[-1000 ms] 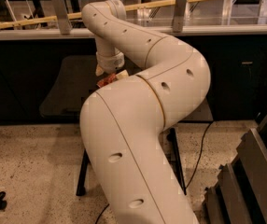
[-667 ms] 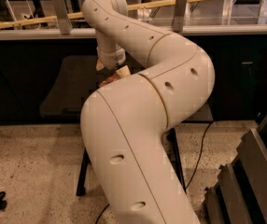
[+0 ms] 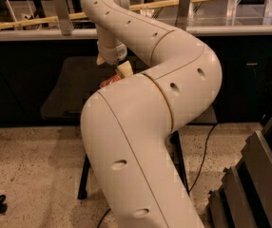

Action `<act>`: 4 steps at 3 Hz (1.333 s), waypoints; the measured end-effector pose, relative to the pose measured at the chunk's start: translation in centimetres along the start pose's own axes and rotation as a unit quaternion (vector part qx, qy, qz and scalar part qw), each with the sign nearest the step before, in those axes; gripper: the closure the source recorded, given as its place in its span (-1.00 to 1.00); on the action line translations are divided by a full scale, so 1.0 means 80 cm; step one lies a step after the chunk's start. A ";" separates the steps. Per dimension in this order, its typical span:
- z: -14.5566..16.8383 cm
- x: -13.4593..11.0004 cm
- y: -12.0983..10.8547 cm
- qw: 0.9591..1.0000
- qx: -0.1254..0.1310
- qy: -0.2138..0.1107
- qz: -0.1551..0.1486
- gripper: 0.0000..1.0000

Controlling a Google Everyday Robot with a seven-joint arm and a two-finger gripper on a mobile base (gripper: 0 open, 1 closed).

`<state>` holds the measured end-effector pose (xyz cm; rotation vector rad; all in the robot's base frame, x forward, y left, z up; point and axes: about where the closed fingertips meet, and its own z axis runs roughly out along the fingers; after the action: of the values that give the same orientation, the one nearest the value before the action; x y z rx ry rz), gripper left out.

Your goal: Pick redbull can from middle drawer and place on counter

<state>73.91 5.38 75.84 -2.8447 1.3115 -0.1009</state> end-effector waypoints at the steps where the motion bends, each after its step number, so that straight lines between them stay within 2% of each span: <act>1: -0.008 0.008 0.004 1.000 0.003 0.007 0.005 -1.00; 3: -0.017 0.031 0.023 0.999 -0.002 0.022 0.025 -1.00; 4: -0.022 0.061 0.055 0.998 -0.015 0.039 0.056 -1.00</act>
Offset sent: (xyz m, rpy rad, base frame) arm 0.0012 -0.0264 0.0245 -0.0267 -0.0389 -0.0439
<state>73.58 -1.16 77.71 -2.8102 1.4970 -0.1933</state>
